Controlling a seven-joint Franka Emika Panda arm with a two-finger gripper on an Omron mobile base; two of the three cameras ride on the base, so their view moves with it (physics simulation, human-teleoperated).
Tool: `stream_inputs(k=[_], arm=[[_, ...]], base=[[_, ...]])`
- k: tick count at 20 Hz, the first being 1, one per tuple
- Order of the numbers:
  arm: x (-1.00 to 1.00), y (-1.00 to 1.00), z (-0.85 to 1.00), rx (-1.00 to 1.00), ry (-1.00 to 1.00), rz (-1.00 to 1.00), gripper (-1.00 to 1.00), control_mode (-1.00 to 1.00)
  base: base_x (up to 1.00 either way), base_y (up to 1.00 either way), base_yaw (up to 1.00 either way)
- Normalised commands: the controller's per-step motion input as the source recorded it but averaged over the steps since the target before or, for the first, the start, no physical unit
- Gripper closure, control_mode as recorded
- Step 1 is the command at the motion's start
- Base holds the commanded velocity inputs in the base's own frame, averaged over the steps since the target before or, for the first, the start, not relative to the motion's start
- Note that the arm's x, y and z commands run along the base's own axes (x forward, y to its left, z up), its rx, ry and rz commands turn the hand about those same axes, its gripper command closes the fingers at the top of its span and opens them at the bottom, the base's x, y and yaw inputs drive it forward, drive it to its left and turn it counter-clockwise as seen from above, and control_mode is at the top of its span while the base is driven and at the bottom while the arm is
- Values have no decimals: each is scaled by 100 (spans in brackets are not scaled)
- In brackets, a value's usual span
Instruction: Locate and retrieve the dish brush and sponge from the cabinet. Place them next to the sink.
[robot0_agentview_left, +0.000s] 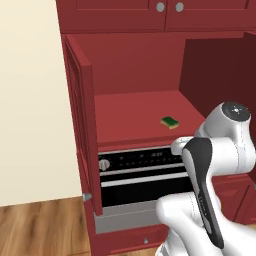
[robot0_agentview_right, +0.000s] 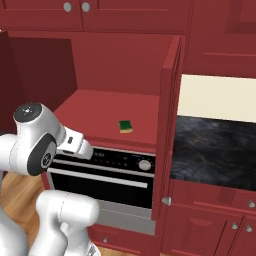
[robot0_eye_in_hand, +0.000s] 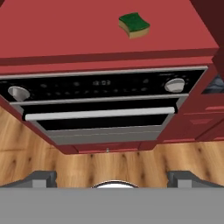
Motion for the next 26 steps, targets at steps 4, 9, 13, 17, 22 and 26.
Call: stream_inputs(k=[4, 9, 13, 17, 22, 26], arm=[[0, 0, 0, 0, 0, 0, -100, 100], [32, 0, 0, 0, 0, 3, -100, -100], [65, -6, 0, 0, -1, 9, -100, -100], [72, -12, -2, -7, 0, 6, -100, -100], [53, -14, 2, -15, -6, 3, -100, -100], [57, -10, -22, -11, -13, 0, -100, -100]], base=[[17, 0, 0], [4, 0, 0], [0, 0, 0], [0, 0, 0], [0, 0, 0], [0, 0, 0]])
